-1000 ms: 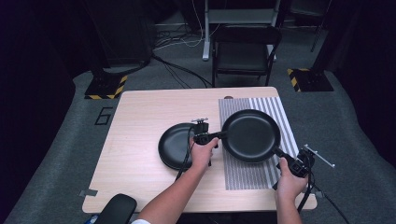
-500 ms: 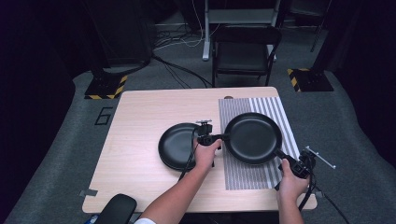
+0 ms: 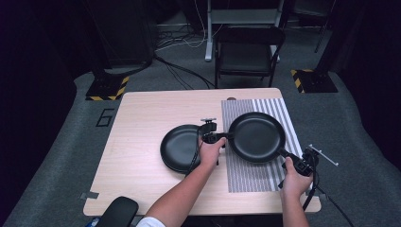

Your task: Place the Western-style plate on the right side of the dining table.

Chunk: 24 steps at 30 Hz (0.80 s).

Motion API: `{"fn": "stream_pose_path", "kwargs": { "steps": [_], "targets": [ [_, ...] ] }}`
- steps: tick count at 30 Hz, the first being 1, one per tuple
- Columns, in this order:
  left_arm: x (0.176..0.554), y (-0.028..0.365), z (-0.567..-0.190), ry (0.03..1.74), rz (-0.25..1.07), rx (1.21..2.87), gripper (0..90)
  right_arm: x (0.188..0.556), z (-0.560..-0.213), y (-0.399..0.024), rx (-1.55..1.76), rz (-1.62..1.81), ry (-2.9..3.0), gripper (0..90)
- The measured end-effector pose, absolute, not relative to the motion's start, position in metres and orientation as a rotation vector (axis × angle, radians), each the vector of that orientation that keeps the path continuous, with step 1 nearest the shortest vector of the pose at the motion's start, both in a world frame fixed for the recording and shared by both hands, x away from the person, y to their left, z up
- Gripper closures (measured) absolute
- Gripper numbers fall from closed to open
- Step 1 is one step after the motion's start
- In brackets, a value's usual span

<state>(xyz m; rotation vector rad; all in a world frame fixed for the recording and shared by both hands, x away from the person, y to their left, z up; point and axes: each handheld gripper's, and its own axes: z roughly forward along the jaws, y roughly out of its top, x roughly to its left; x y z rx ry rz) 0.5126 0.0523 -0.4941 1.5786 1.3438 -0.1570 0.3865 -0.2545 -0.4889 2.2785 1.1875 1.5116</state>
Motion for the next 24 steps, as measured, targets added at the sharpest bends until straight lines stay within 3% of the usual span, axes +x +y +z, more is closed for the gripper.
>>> {"fn": "stream_pose_path", "kwargs": {
  "steps": [24],
  "targets": [
    [0.529,0.029,-0.506,1.394,-0.168,1.642,78.4,0.405,-0.505,-0.275,2.386,1.449,1.181,83.3]
  ]
}}
